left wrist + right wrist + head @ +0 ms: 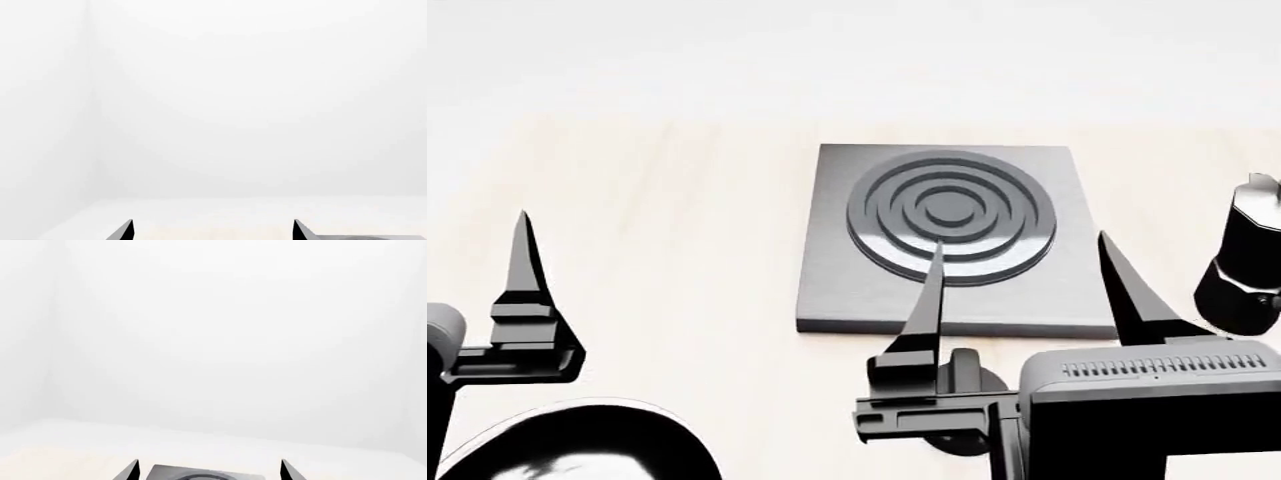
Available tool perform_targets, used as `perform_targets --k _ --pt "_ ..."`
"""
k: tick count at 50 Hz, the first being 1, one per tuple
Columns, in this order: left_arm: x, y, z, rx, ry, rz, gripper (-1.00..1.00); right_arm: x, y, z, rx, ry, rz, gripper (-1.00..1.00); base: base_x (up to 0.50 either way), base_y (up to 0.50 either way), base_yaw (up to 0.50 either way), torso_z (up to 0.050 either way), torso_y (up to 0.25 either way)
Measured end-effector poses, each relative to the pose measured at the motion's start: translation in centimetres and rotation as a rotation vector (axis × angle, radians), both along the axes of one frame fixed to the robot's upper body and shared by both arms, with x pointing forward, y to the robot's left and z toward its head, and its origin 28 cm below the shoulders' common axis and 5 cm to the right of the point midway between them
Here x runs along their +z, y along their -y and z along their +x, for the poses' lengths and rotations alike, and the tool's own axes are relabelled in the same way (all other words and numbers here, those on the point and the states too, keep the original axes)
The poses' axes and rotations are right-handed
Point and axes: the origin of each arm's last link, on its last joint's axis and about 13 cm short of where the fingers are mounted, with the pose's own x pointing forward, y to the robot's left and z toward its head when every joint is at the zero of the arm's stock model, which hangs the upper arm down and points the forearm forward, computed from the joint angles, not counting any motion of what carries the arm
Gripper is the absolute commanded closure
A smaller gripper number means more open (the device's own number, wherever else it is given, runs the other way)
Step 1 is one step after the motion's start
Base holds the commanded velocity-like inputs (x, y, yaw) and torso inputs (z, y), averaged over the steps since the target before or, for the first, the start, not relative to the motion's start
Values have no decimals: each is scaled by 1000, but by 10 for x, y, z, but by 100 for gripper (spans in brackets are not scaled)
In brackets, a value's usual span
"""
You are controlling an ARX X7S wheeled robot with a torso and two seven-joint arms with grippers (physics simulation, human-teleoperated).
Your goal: Turn on the stove.
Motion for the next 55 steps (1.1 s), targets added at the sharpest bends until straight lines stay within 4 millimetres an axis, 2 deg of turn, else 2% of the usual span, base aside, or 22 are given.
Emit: perform_targets --k 31,55 --pt "-1 1 1 -1 -4 3 -100 -27 -3 25 -26 -280 38 -100 0 0 0 0 0" --pt "-2 0 1 0 -6 0 -100 -50 -4 43 -57 -428 48 -100 0 0 0 0 0"
